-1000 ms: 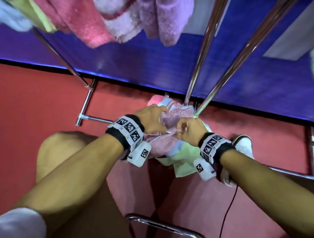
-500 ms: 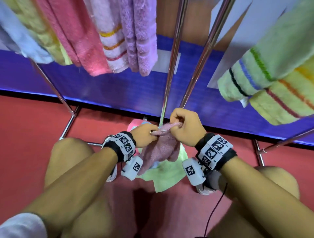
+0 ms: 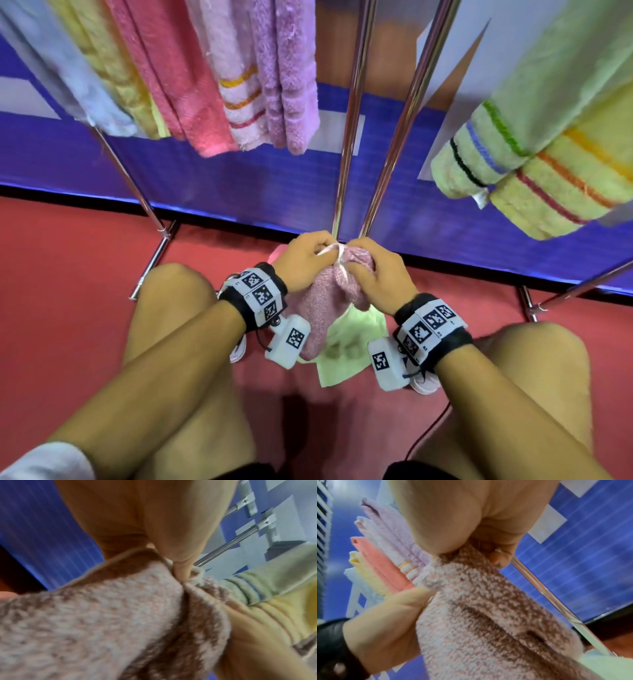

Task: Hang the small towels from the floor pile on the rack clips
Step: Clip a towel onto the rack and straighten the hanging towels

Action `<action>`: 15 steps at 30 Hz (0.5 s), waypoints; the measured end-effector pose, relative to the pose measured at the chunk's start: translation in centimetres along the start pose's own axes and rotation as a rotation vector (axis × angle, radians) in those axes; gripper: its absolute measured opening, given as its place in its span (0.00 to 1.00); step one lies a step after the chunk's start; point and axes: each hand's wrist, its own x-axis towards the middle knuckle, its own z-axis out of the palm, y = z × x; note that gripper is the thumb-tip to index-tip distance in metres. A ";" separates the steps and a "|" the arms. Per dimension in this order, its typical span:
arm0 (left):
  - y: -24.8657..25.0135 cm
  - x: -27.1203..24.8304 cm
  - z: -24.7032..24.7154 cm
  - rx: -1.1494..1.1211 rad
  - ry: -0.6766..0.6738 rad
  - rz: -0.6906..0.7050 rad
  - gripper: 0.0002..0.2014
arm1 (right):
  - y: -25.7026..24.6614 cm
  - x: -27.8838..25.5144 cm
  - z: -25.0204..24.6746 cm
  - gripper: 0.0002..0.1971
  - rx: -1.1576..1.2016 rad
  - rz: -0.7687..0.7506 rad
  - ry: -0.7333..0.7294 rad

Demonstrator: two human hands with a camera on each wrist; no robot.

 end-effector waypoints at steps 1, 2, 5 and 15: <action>-0.7 -0.3 0.2 -0.016 -0.006 -0.047 0.18 | 0.2 -0.2 0.1 0.10 0.007 0.026 0.049; -1.4 -0.6 0.4 -0.006 -0.036 -0.083 0.17 | 0.5 -0.2 0.1 0.08 0.011 0.045 0.081; -3.0 -1.0 0.6 0.227 -0.232 -0.140 0.13 | 0.9 -0.3 -0.4 0.07 0.015 0.071 0.125; -3.4 -0.6 0.5 0.252 -0.169 -0.035 0.10 | 3.2 -0.6 -2.1 0.16 -0.349 0.376 -0.143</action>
